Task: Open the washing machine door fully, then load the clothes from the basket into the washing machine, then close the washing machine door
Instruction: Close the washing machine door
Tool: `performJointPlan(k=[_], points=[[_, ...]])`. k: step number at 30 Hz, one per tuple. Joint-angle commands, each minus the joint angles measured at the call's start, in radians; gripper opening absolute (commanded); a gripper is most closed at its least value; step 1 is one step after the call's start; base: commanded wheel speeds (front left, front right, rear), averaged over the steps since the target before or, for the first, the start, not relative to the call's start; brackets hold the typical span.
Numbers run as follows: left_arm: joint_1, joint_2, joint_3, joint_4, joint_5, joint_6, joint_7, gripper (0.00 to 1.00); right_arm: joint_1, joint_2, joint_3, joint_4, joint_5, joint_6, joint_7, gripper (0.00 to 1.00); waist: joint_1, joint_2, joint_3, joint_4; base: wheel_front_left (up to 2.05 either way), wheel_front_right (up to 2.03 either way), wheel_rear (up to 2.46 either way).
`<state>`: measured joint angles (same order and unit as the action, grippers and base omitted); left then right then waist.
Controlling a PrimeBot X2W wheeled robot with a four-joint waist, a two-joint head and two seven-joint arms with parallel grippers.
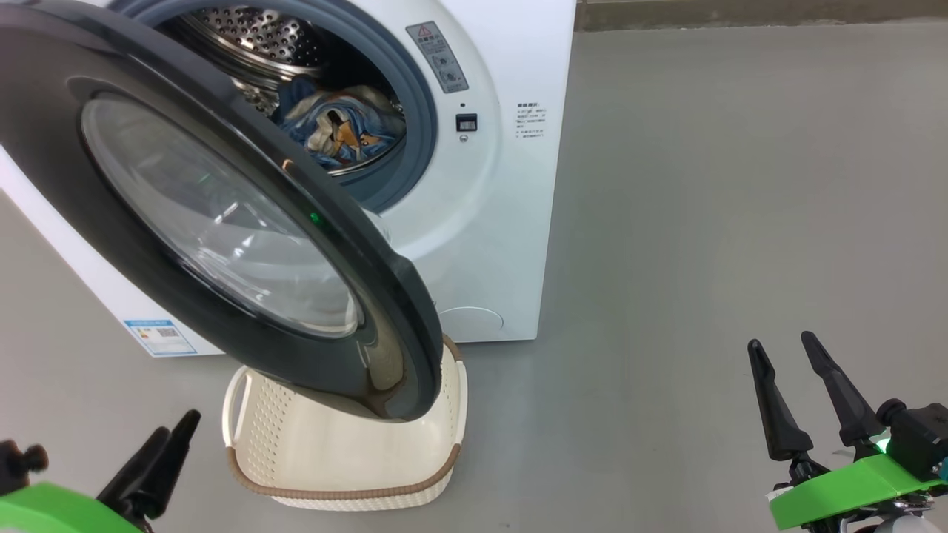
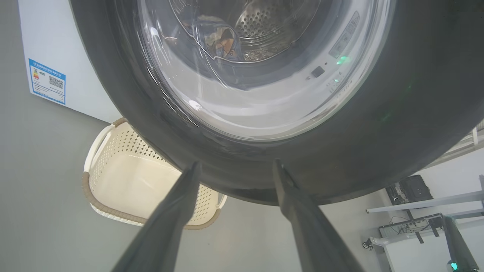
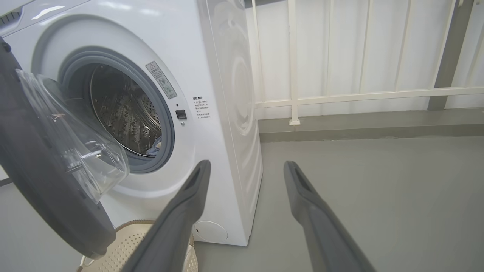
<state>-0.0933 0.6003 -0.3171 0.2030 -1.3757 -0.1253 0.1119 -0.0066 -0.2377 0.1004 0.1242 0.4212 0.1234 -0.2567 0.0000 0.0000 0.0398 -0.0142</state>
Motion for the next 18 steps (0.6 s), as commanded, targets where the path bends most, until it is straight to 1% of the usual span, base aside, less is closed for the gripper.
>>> performJointPlan(k=[1, 6, 9, 11, 15, 17, 18], points=[[-0.027, 0.042, 0.034, -0.010, 0.018, -0.005, -0.027, 1.00, -0.003, -0.018, 0.020, -0.021, -0.010, 0.007, -0.005, 1.00, 0.0000, 0.0000, 0.000, 0.002, 0.00, 0.00, 0.00], [-0.015, 0.043, -0.018, 0.012, 0.056, -0.005, -0.167, 1.00, -0.002, -0.018, 0.016, -0.019, -0.010, 0.007, -0.005, 1.00, 0.0000, 0.0000, -0.003, 0.007, 0.00, 0.00, 0.00], [-0.012, 0.055, -0.066, 0.043, 0.111, -0.005, -0.254, 1.00, -0.001, -0.018, 0.017, -0.017, -0.009, 0.007, -0.005, 1.00, 0.0000, 0.0000, -0.005, 0.011, 0.00, 0.00, 0.00], [-0.015, 0.049, -0.089, 0.066, 0.128, -0.005, -0.310, 1.00, -0.001, -0.018, 0.017, -0.015, -0.008, 0.007, -0.005, 1.00, 0.0000, 0.0000, -0.008, 0.013, 0.00, 0.00, 0.00], [-0.019, 0.034, -0.118, 0.115, 0.190, -0.005, -0.364, 1.00, 0.001, -0.018, 0.018, -0.012, -0.006, 0.007, -0.005, 1.00, 0.0000, 0.0000, -0.014, 0.017, 0.00, 0.00, 0.00], [-0.020, 0.020, -0.118, 0.134, 0.235, -0.005, -0.371, 1.00, 0.002, -0.018, 0.018, -0.011, -0.006, 0.007, -0.005, 1.00, 0.0000, 0.0000, -0.016, 0.020, 0.00, 0.00, 0.00], [-0.023, 0.012, -0.102, 0.141, 0.268, -0.005, -0.372, 1.00, 0.004, -0.017, 0.016, -0.011, -0.006, 0.007, -0.005, 1.00, 0.0000, 0.0000, -0.017, 0.022, 0.00, 0.00, 0.00]])
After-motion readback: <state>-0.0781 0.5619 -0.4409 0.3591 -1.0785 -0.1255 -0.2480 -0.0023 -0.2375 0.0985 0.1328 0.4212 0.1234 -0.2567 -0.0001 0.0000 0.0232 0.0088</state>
